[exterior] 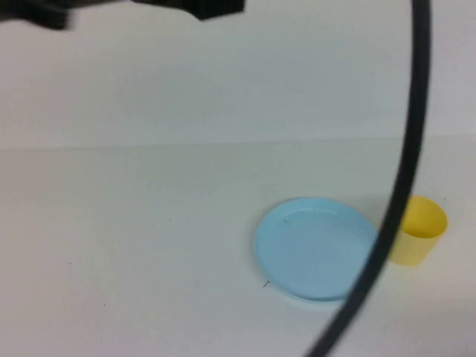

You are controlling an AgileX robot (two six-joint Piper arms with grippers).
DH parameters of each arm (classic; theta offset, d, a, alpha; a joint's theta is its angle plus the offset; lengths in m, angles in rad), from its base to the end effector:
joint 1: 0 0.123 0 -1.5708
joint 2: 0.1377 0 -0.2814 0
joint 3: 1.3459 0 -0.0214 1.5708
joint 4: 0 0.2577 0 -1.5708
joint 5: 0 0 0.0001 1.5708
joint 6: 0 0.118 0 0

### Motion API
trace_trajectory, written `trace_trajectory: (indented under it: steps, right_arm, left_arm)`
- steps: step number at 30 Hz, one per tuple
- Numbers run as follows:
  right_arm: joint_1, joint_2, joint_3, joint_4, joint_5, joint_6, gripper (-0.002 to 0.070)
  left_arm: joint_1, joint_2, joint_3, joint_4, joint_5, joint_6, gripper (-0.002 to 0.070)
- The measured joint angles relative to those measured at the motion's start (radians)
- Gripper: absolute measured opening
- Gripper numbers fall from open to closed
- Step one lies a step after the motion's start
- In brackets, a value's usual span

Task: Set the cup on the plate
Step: Pick up the cup from the table

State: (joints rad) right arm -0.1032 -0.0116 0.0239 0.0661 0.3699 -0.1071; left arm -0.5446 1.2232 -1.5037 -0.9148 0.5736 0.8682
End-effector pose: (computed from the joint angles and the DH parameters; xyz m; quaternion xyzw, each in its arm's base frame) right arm 0.0889 -0.0064 0.1647 0.0161 0.8029 -0.0347 0.5948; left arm 0.2137 -0.1889 0.5099 0.3479 0.6184 -0.3233 0.6261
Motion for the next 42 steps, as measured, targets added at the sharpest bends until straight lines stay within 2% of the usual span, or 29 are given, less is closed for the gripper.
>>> trace_trajectory:
  steps: [3, 8, 11, 14, 16, 18, 22, 25, 29, 33, 36, 42]
  right_arm:
    - [0.000, 0.000, 0.000, 0.000, 0.000, 0.000, 0.0000]
    - [0.000, 0.000, 0.000, 0.002, 0.000, 0.000, 0.0000]
    - [0.000, 0.000, 0.000, 0.002, 0.000, 0.000, 0.0000]
    - [0.000, 0.000, 0.000, 0.002, 0.000, 0.000, 0.0000]
    - [0.000, 0.000, 0.000, 0.002, 0.000, 0.000, 0.0000]
    - [0.000, 0.000, 0.000, 0.002, 0.000, 0.000, 0.0000]
    - [0.000, 0.000, 0.000, 0.002, 0.000, 0.000, 0.0000]
    - [0.000, 0.000, 0.000, 0.002, 0.000, 0.000, 0.0000]
    - [0.000, 0.000, 0.000, 0.002, 0.000, 0.000, 0.0000]
    - [0.000, 0.000, 0.000, 0.002, 0.000, 0.000, 0.0000]
    - [0.000, 0.000, 0.000, 0.002, 0.000, 0.000, 0.0000]
    - [0.000, 0.000, 0.000, 0.002, 0.000, 0.000, 0.0000]
  left_arm:
    - [-0.042, -0.133, 0.000, -0.056, 0.005, 0.004, 0.0001]
    - [-0.046, -0.387, 0.017, 0.071, -0.069, 0.272, 0.0000]
    - [-0.046, -0.499, 0.126, 0.184, -0.263, 0.382, 0.0000]
    - [-0.039, -0.544, 0.367, 0.314, -0.547, 0.398, 0.0000]
    - [0.016, -0.580, 0.563, 0.301, -0.722, 0.403, 0.0000]
    - [0.106, -0.630, 0.727, 0.199, -0.800, 0.375, 0.0000]
    - [0.283, -0.718, 0.981, -0.048, -0.760, 0.347, 0.0000]
    - [0.316, -0.852, 1.122, -0.139, -0.706, 0.385, 0.0000]
    - [0.337, -1.066, 1.253, -0.143, -0.629, 0.441, 0.0000]
    - [0.404, -1.212, 1.316, -0.143, -0.620, 0.474, 0.0000]
    - [0.434, -1.234, 1.322, -0.143, -0.613, 0.480, 0.0000]
    - [0.436, -1.232, 1.333, -0.179, -0.635, 0.484, 0.0000]
